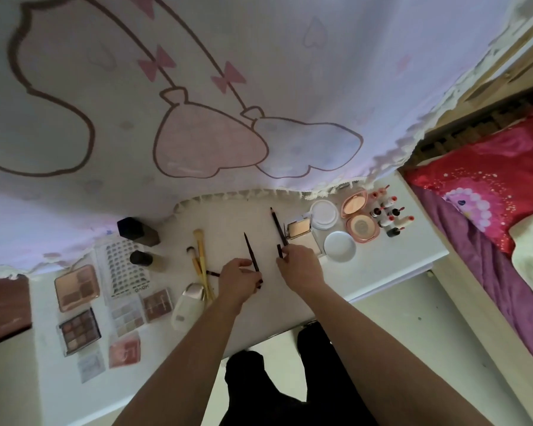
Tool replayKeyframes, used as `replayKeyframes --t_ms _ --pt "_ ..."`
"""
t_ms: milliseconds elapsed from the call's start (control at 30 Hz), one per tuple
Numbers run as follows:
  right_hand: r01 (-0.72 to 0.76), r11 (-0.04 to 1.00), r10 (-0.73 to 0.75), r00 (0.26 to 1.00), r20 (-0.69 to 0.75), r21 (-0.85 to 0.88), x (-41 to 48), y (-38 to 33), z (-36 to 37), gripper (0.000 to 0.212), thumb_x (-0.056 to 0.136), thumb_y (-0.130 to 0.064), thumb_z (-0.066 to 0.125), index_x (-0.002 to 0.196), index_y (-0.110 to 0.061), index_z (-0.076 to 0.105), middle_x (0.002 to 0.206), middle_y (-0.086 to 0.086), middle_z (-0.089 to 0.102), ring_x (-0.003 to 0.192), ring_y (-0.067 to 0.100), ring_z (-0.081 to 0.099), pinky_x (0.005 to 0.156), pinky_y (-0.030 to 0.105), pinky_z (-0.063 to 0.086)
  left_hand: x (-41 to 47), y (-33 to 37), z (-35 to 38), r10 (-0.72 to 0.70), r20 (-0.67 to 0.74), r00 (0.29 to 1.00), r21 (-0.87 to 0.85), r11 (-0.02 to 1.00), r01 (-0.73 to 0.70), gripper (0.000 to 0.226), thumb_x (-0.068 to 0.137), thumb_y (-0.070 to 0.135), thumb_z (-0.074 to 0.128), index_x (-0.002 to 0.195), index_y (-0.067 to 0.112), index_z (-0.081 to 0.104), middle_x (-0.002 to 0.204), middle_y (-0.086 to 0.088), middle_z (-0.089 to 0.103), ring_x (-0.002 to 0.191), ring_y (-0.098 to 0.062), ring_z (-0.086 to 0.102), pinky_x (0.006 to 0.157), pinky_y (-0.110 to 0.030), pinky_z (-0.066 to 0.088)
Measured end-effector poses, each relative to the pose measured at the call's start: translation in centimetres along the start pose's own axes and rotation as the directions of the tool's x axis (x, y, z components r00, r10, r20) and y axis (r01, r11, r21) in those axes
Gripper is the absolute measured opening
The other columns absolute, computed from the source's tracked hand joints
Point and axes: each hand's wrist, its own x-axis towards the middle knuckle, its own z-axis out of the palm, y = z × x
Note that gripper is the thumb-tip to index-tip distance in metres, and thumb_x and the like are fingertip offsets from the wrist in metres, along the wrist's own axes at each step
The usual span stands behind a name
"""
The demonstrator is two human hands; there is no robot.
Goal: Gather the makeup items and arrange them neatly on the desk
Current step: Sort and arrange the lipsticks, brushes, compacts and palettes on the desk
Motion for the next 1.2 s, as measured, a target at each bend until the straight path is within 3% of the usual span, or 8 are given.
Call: replayKeyframes --t_ms 133,300,567,700,800,967,1067,1200 --pt "0.027 0.999 -0.028 0.999 -0.030 -0.039 0.4 0.5 -0.1 0.028 0.097 -0.030 0.053 0.112 -0.010 0.065 0.108 0.013 0.067 0.105 0.033 0.060 0.087 0.038 0.048 1.5 -0.5 0.5 0.032 -0.001 0.999 0.161 0.986 -0.032 0.036 0.079 0.007 0.073 0.112 0.010 0.059 0.085 -0.006 0.068 0.076 -0.025 0.071 0.076 -0.043 0.060" --pt "0.044 0.994 -0.044 0.999 -0.001 0.104 -0.5 1.8 -0.1 0.033 0.094 -0.019 0.052 0.124 -0.016 0.066 0.112 0.009 0.070 0.104 0.028 0.064 0.091 0.033 0.049 2.2 -0.3 1.1 0.107 -0.072 0.992 0.282 0.956 -0.083 0.019 0.088 0.026 0.067 0.102 0.017 0.058 0.092 -0.002 0.070 0.086 -0.020 0.067 0.082 -0.037 0.056" --pt "0.011 0.990 -0.017 0.999 0.042 0.140 -0.8 3.2 -0.1 0.038 0.097 -0.013 0.046 0.131 -0.015 0.064 0.125 0.009 0.068 0.115 0.026 0.060 0.098 0.026 0.040 3.3 0.8 2.8 0.137 -0.039 0.990 0.212 0.969 -0.126 0.020 0.090 0.017 0.059 0.107 0.015 0.069 0.094 -0.007 0.074 0.086 -0.023 0.071 0.083 -0.040 0.058" --pt "0.029 0.993 -0.035 0.998 0.051 0.113 -0.7 3.6 -0.1 0.039 0.096 -0.012 0.045 0.130 -0.016 0.064 0.127 0.007 0.067 0.116 0.026 0.060 0.096 0.024 0.039 3.0 1.2 3.8 0.129 0.043 0.991 0.182 0.974 -0.135 0.028 0.095 0.008 0.049 0.114 0.010 0.070 0.098 -0.013 0.073 0.070 -0.016 0.067 0.062 -0.026 0.052" --pt "0.033 0.993 -0.039 0.998 0.053 0.113 -0.7 3.4 -0.3 0.038 0.096 -0.012 0.046 0.128 -0.016 0.065 0.124 0.007 0.068 0.113 0.027 0.060 0.095 0.026 0.041 2.8 1.3 3.6 0.120 0.060 0.991 0.159 0.979 -0.128 0.030 0.095 0.006 0.048 0.117 0.010 0.069 0.105 -0.015 0.072 0.066 -0.013 0.064 0.064 -0.026 0.050" --pt "0.001 0.987 -0.005 1.000 0.029 0.163 -1.0 2.4 -0.3 0.037 0.094 -0.016 0.051 0.129 -0.015 0.063 0.118 0.006 0.069 0.110 0.025 0.062 0.093 0.028 0.043 1.5 0.8 0.7 0.222 -0.071 0.972 0.280 0.940 -0.194 0.028 0.096 0.012 0.048 0.116 0.018 0.067 0.110 0.003 0.064 0.090 -0.019 0.064 0.071 -0.025 0.048" --pt "0.018 0.980 -0.027 0.999 0.043 0.199 -1.4 1.0 0.5 0.033 0.092 -0.018 0.057 0.124 -0.016 0.064 0.109 0.002 0.070 0.107 0.021 0.063 0.091 0.025 0.044 1.1 -1.3 -1.4 0.230 -0.151 0.961 0.331 0.928 -0.170 0.027 0.096 0.013 0.045 0.113 0.020 0.065 0.112 -0.003 0.065 0.091 -0.022 0.063 0.069 -0.027 0.044" --pt "0.073 0.992 -0.084 0.990 0.111 0.100 -2.0 -1.0 2.5 0.035 0.092 -0.027 0.061 0.124 -0.015 0.061 0.106 0.002 0.070 0.109 0.022 0.061 0.093 0.029 0.047 0.3 -4.0 -3.0 0.172 -0.144 0.975 0.285 0.950 -0.126 0.027 0.098 0.011 0.046 0.118 0.014 0.063 0.119 -0.005 0.064 0.108 -0.023 0.060 0.088 -0.027 0.043"
